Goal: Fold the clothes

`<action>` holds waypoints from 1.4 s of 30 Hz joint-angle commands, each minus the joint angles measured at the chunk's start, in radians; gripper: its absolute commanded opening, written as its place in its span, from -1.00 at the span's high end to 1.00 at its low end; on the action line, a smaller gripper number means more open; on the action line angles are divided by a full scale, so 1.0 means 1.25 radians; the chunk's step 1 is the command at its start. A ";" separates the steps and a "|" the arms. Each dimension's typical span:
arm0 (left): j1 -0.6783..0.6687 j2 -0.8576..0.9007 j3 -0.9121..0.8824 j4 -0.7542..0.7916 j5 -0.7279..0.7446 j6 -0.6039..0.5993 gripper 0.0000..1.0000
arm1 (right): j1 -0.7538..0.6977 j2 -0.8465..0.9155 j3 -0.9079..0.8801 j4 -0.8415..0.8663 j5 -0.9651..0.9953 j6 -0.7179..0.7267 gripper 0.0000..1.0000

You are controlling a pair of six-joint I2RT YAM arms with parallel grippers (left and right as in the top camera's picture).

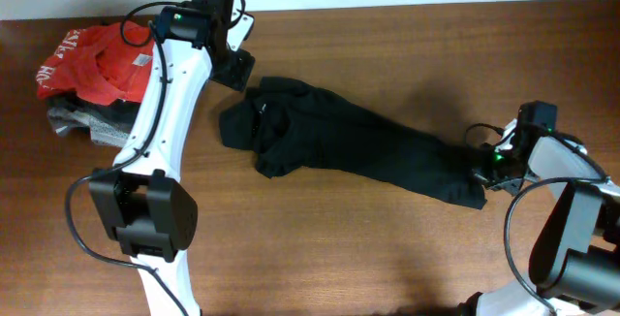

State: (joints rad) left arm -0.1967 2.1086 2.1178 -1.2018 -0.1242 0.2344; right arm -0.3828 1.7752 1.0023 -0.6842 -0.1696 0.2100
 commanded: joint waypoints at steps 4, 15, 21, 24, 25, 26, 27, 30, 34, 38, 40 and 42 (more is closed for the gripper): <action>0.033 0.005 0.016 -0.009 -0.003 -0.011 -0.43 | -0.086 0.023 0.143 -0.064 0.063 -0.002 0.93; 0.047 0.005 0.016 -0.018 -0.002 -0.011 -0.44 | -0.147 0.023 0.407 -0.238 -0.015 -0.124 0.92; 0.047 0.005 0.015 -0.021 -0.002 -0.011 -0.44 | -0.044 0.023 0.427 -0.314 -0.053 -0.142 0.92; 0.047 0.005 0.015 -0.021 -0.002 -0.011 -0.44 | 0.032 0.023 0.427 -0.325 -0.053 -0.141 0.92; 0.047 0.005 0.015 -0.021 -0.002 -0.011 -0.44 | 0.062 0.024 0.427 -0.323 -0.052 -0.136 0.92; 0.047 0.005 0.015 -0.021 -0.001 -0.011 -0.44 | 0.086 0.024 0.427 -0.320 -0.052 -0.135 0.92; 0.047 0.005 0.015 -0.021 0.004 -0.011 -0.44 | 0.110 0.025 0.427 -0.315 -0.052 -0.130 0.92; 0.047 0.005 0.015 -0.021 0.021 -0.011 -0.44 | 0.184 0.030 0.427 -0.296 -0.044 -0.111 0.92; 0.047 0.005 0.014 -0.025 0.022 -0.011 -0.44 | 0.258 0.053 0.427 -0.266 -0.041 -0.086 0.91; 0.047 0.005 0.013 -0.025 0.022 -0.011 -0.44 | 0.320 0.097 0.427 -0.226 -0.044 -0.070 0.90; 0.047 0.005 0.013 -0.025 0.022 -0.011 -0.44 | 0.355 0.130 0.427 -0.204 -0.045 -0.056 0.90; 0.047 0.005 0.013 -0.024 0.022 -0.011 -0.44 | 0.379 0.152 0.427 -0.193 -0.045 -0.048 0.91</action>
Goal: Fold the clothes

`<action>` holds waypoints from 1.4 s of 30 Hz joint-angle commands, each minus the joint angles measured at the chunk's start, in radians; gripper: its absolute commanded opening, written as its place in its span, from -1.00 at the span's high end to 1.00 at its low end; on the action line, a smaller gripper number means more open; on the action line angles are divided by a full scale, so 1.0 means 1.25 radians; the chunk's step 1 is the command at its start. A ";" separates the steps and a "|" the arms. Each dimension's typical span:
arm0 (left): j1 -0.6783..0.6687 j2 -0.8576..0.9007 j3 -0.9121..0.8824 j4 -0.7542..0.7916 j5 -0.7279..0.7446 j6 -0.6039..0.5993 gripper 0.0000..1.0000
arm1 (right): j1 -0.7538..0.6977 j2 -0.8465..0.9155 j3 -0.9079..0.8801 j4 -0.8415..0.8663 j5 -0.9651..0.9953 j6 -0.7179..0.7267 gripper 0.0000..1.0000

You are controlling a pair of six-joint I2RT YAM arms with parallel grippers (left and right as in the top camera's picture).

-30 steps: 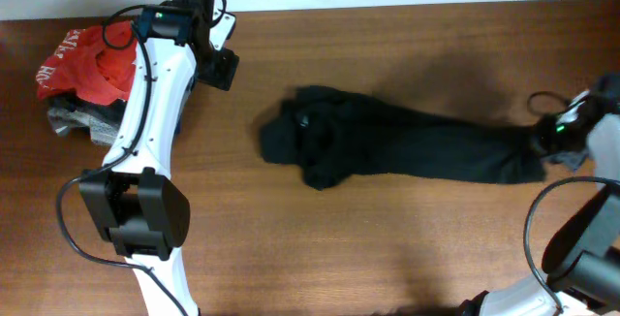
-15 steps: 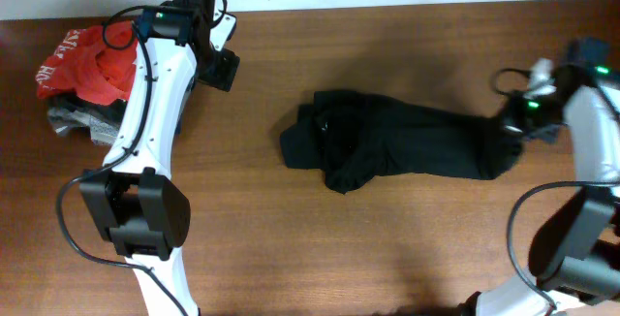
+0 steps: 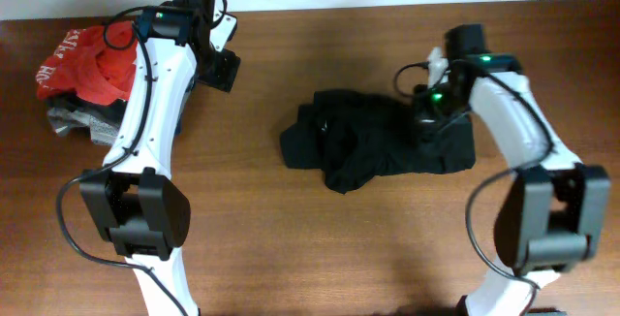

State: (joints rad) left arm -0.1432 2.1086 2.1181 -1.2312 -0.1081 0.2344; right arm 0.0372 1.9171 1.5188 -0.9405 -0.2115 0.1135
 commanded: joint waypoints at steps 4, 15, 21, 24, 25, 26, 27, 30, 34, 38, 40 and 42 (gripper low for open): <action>0.004 0.005 0.013 -0.002 0.009 -0.011 -0.44 | 0.069 0.065 0.013 0.022 -0.011 0.043 0.69; 0.003 0.005 0.013 -0.005 0.064 -0.011 -0.44 | 0.047 0.063 0.151 -0.103 -0.013 0.047 -0.15; 0.003 0.017 0.006 -0.049 0.214 -0.004 -0.44 | 0.037 0.063 0.272 -0.197 -0.011 0.014 -0.14; 0.003 0.042 -0.002 -0.100 0.338 0.041 -0.44 | 0.022 0.062 0.334 -0.246 -0.010 -0.005 -0.20; 0.003 0.050 -0.006 -0.118 0.380 0.065 -0.45 | 0.016 0.062 0.350 -0.260 -0.010 -0.009 -0.22; 0.003 0.060 -0.010 -0.132 0.411 0.085 -0.44 | 0.010 0.063 0.361 -0.269 -0.010 -0.010 -0.23; 0.003 0.070 -0.017 -0.144 0.440 0.108 -0.44 | 0.003 0.063 0.370 -0.277 -0.010 -0.010 -0.24; 0.003 0.090 -0.078 -0.153 0.519 0.191 -0.44 | -0.022 0.063 0.372 -0.291 -0.010 -0.010 -0.25; 0.003 0.095 -0.166 -0.108 0.603 0.269 -0.44 | -0.032 0.063 0.372 -0.298 -0.011 -0.021 -0.24; 0.003 0.095 -0.250 -0.008 0.640 0.269 -0.44 | -0.031 0.063 0.372 -0.295 -0.011 -0.022 -0.24; 0.003 0.095 -0.290 0.054 0.676 0.268 -0.44 | -0.031 0.063 0.372 -0.292 -0.011 -0.022 -0.24; 0.002 0.095 -0.324 0.109 0.720 0.268 -0.52 | -0.031 0.063 0.372 -0.292 -0.011 -0.022 -0.24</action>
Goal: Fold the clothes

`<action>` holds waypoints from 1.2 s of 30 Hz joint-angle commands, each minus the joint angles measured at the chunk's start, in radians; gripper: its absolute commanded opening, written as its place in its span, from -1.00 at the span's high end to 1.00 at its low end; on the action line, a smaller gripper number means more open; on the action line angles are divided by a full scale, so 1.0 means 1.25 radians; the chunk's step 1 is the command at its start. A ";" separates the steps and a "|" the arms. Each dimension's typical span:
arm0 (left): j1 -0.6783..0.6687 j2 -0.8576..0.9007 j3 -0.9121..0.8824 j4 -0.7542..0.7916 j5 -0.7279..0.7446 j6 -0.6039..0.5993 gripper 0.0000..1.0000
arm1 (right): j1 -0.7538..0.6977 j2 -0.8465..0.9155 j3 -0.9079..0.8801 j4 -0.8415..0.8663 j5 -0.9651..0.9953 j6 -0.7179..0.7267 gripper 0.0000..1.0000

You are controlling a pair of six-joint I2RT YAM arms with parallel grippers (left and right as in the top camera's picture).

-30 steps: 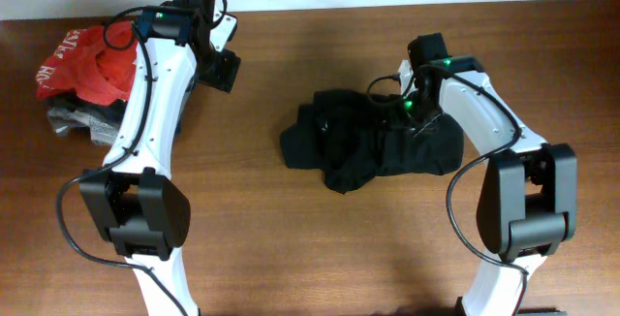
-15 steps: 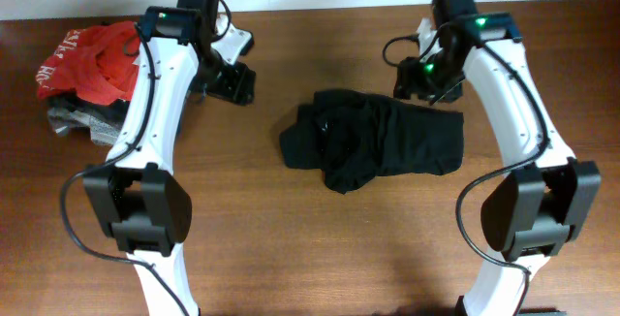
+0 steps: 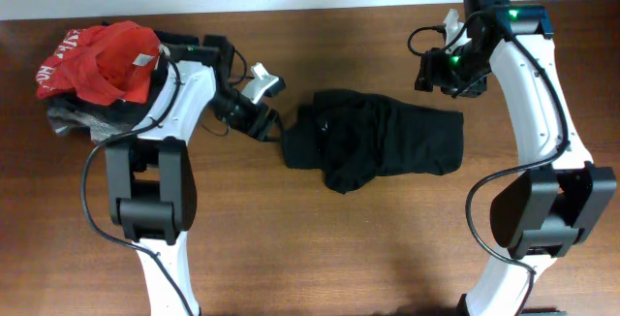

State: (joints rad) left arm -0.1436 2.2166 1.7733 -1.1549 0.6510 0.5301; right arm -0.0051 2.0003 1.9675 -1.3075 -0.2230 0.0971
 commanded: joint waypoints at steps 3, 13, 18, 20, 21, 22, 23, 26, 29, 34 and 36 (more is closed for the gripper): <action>0.000 0.009 -0.085 0.114 0.173 0.013 -0.71 | 0.003 -0.004 0.013 0.002 -0.002 -0.009 -0.24; -0.053 0.009 -0.145 0.332 0.180 -0.204 -0.74 | 0.003 -0.004 0.013 0.001 -0.002 -0.009 -0.22; -0.093 0.009 -0.145 0.372 0.180 -0.276 -0.66 | 0.003 -0.004 0.013 0.001 -0.002 -0.009 -0.22; -0.105 0.009 -0.145 0.386 0.180 -0.297 -0.65 | 0.003 -0.004 0.013 0.001 -0.001 -0.009 -0.23; -0.112 0.009 -0.145 0.395 0.180 -0.311 -0.65 | 0.003 -0.004 0.013 0.001 -0.002 -0.009 -0.22; -0.119 0.009 -0.145 0.404 0.179 -0.324 -0.65 | 0.003 -0.004 0.013 0.001 -0.002 -0.009 -0.22; -0.125 0.009 -0.145 0.413 0.180 -0.338 -0.64 | 0.003 -0.004 0.013 0.001 -0.002 -0.009 -0.22; -0.140 0.009 -0.145 0.428 0.179 -0.373 -0.50 | 0.003 -0.004 0.013 0.001 -0.002 -0.009 -0.22; -0.155 0.009 -0.145 0.433 0.180 -0.383 -0.10 | 0.003 -0.004 0.013 -0.002 -0.001 -0.009 -0.22; -0.173 0.009 -0.145 0.433 0.179 -0.389 0.68 | 0.003 -0.004 0.013 -0.012 -0.001 -0.009 -0.22; -0.175 0.009 -0.145 0.435 0.180 -0.395 0.77 | 0.003 -0.004 0.013 -0.018 -0.001 -0.009 -0.21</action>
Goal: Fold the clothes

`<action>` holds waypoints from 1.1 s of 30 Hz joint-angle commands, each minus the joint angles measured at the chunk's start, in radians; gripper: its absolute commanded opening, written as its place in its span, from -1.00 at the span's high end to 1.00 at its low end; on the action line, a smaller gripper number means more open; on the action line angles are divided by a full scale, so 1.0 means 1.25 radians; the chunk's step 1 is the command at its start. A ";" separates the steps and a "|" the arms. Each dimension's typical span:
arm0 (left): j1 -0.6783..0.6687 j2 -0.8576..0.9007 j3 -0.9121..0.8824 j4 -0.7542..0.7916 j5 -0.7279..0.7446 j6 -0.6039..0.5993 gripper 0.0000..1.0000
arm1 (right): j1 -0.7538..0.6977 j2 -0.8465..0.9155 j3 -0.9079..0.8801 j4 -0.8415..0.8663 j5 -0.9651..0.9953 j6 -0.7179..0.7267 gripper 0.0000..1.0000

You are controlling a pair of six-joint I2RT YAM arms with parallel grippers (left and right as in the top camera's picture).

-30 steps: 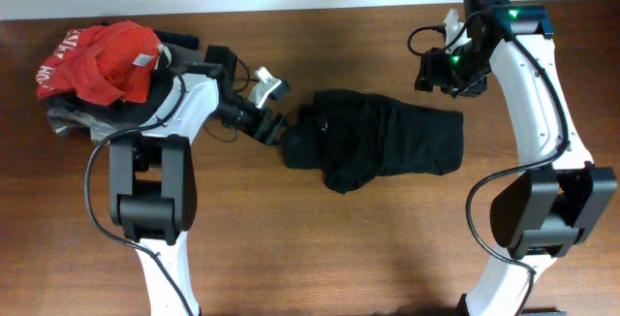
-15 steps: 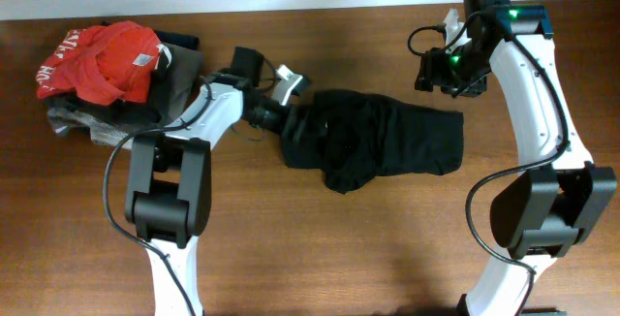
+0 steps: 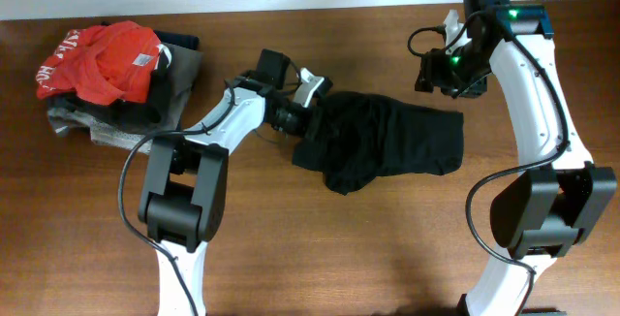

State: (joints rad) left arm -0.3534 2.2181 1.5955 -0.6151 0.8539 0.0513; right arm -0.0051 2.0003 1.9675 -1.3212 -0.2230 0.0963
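Observation:
A black garment (image 3: 387, 142) lies crumpled and partly folded in the middle of the wooden table (image 3: 320, 248). My left gripper (image 3: 312, 101) is low at the garment's upper left edge, its white fingertips (image 3: 310, 81) touching the cloth. Whether they pinch the cloth is hidden. My right gripper (image 3: 433, 72) hangs beyond the garment's upper right corner, apart from the cloth and holding nothing, its jaws looking spread.
A pile of clothes sits at the far left: a red garment (image 3: 97, 59) on top of dark (image 3: 170, 83) and grey (image 3: 77, 122) pieces. The table's far edge runs just behind both arms.
My left gripper has gone from the bare table left of the garment to the garment's upper left edge. That edge now sits a little further right. The right arm has not moved.
The garment lay stretched out diagonally, my right gripper at its lower right end and my left near the pile. Then its right end was folded leftward under my right gripper. Then the right gripper hung clear of it; now my left meets its left edge.

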 commanded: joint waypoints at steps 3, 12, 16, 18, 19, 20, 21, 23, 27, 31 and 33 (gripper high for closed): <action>-0.005 0.007 -0.002 0.000 0.017 -0.012 0.99 | 0.003 -0.004 0.013 -0.015 -0.001 -0.009 -0.11; 0.080 -0.055 -0.002 -0.135 -0.046 -0.007 0.99 | 0.004 -0.003 -0.012 -0.018 -0.002 -0.012 0.33; 0.135 -0.106 -0.002 -0.201 -0.091 0.014 0.99 | 0.004 -0.003 -0.078 0.016 -0.009 -0.012 0.92; 0.148 -0.123 -0.002 -0.215 -0.117 0.014 0.99 | 0.004 -0.002 -0.117 0.050 -0.032 -0.012 0.92; 0.152 -0.129 -0.002 -0.219 -0.129 0.015 0.99 | 0.004 -0.002 -0.135 0.067 -0.045 -0.012 0.92; 0.157 -0.135 -0.002 -0.224 -0.144 0.016 0.99 | 0.004 -0.002 -0.156 0.090 -0.058 -0.012 0.92; 0.161 -0.140 -0.001 -0.229 -0.157 0.017 0.99 | 0.004 -0.002 -0.179 0.115 -0.075 -0.012 0.92; 0.166 -0.146 0.000 -0.239 -0.167 0.024 0.99 | 0.004 -0.001 -0.224 0.171 -0.116 -0.018 0.92; 0.169 -0.149 0.010 -0.259 -0.172 0.032 0.99 | 0.005 -0.001 -0.305 0.260 -0.175 -0.017 0.92; 0.170 -0.150 0.012 -0.261 -0.172 0.032 0.99 | 0.016 0.000 -0.377 0.311 -0.190 -0.011 0.92; 0.170 -0.150 0.016 -0.264 -0.172 0.031 0.99 | 0.022 0.000 -0.410 0.331 -0.190 0.000 0.92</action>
State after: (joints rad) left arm -0.1471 2.0624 1.5951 -0.9394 0.6453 0.0673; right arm 0.0040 2.0006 1.5024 -0.9222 -0.4164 0.0807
